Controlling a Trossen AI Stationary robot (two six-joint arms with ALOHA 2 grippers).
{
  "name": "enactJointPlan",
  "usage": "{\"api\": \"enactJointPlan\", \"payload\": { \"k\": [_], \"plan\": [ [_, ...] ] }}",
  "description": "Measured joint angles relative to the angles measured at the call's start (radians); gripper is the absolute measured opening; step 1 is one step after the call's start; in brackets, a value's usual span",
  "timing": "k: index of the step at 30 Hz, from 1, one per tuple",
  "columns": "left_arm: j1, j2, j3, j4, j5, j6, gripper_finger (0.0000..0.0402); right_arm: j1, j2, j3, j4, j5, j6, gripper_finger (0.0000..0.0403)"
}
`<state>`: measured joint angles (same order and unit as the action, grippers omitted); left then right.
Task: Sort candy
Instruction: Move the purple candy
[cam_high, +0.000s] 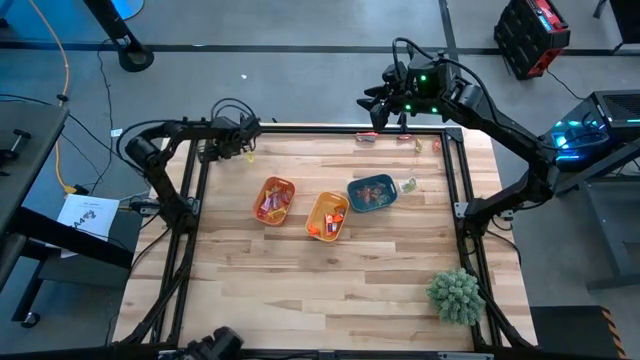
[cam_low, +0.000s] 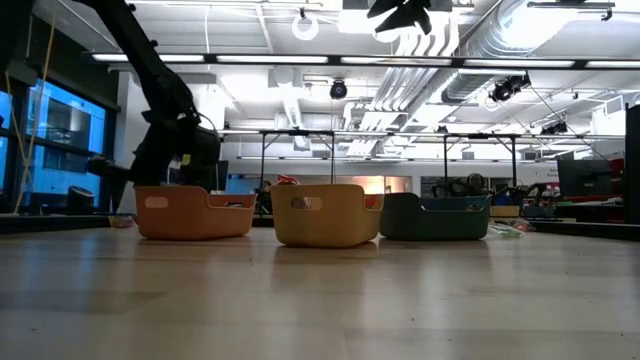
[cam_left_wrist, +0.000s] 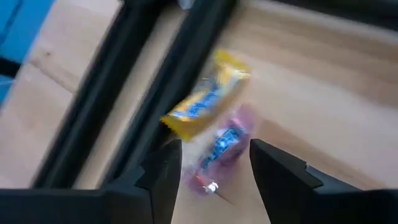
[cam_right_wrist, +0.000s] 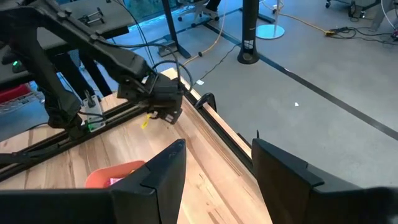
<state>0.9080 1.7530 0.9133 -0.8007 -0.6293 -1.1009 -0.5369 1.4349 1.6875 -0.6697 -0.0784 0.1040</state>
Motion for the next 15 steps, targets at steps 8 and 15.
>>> {"api": "enactJointPlan", "payload": {
  "k": [8, 15],
  "plan": [
    [-0.014, 0.024, 0.007, 0.052, 0.051, -0.013, 0.0151, 0.000, 0.000, 0.000, -0.028, 0.000, 0.000, 0.0178],
    [-0.065, 0.039, 0.001, -0.001, 0.059, 0.018, 0.0104, 0.000, 0.000, 0.000, -0.053, 0.000, 0.000, 0.0178]
  ]
}}
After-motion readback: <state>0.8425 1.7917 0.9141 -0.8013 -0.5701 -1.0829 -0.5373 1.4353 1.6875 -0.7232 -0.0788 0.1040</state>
